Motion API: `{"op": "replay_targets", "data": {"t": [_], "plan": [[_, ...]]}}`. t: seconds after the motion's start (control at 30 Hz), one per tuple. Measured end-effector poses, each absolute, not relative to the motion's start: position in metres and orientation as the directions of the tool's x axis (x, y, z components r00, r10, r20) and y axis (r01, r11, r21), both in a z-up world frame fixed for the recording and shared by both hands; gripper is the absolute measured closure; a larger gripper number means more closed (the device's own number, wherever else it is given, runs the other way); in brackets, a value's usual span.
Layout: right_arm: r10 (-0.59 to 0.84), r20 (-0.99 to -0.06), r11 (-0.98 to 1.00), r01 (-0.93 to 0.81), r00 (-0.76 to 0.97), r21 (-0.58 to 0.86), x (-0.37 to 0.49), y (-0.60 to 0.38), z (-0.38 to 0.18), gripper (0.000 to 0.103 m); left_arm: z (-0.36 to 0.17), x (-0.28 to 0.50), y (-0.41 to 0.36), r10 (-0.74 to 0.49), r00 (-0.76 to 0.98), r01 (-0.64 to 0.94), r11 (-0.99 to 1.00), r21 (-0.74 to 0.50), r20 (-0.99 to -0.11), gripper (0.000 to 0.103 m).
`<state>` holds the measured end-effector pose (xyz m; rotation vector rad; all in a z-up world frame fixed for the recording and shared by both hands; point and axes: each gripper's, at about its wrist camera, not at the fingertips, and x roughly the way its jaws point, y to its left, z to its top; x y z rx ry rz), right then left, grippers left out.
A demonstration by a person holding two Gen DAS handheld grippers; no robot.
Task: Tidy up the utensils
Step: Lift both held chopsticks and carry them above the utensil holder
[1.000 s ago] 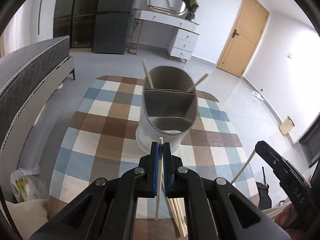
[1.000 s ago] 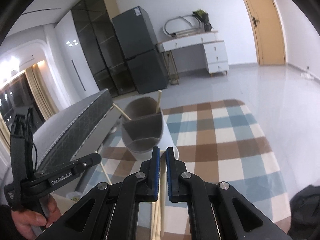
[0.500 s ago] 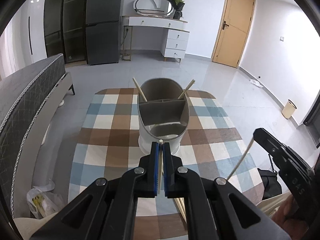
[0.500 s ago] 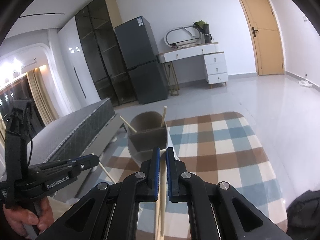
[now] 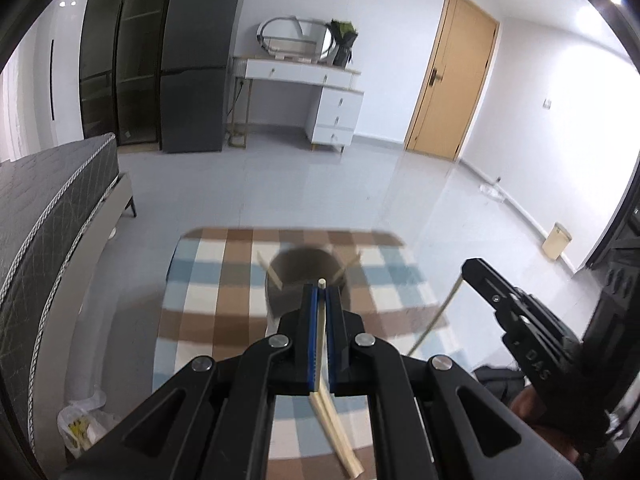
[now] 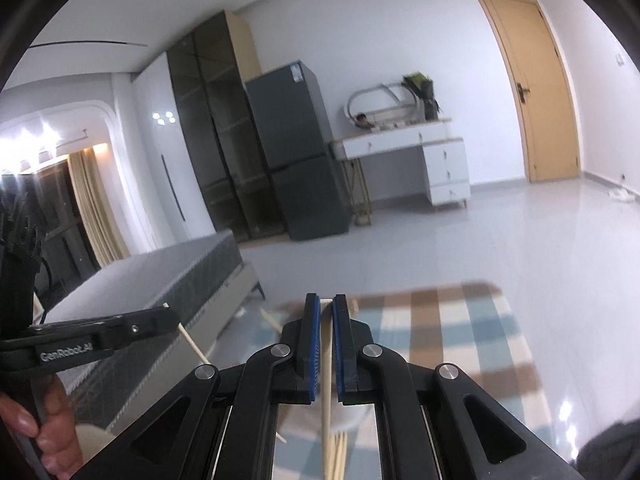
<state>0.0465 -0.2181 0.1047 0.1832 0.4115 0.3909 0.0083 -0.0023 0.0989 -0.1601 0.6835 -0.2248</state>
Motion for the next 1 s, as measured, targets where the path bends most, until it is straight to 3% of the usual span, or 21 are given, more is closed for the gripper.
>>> {"op": "replay_targets", "data": {"t": [0.4,1.0], "plan": [[0.430,-0.225,0.898,-0.390,0.874,0.201,0.116,-0.188,0.169,0.097,0.142,0.068,0.010,-0.270,0.820,0.158,0.954,-0.254,-0.504,0.103],[0.424,-0.291,0.905,-0.388,0.857,0.176,0.180,-0.164,0.095,0.097,0.071,0.135,0.014,-0.290,0.753,0.130,0.945,-0.299,-0.590,0.103]]}}
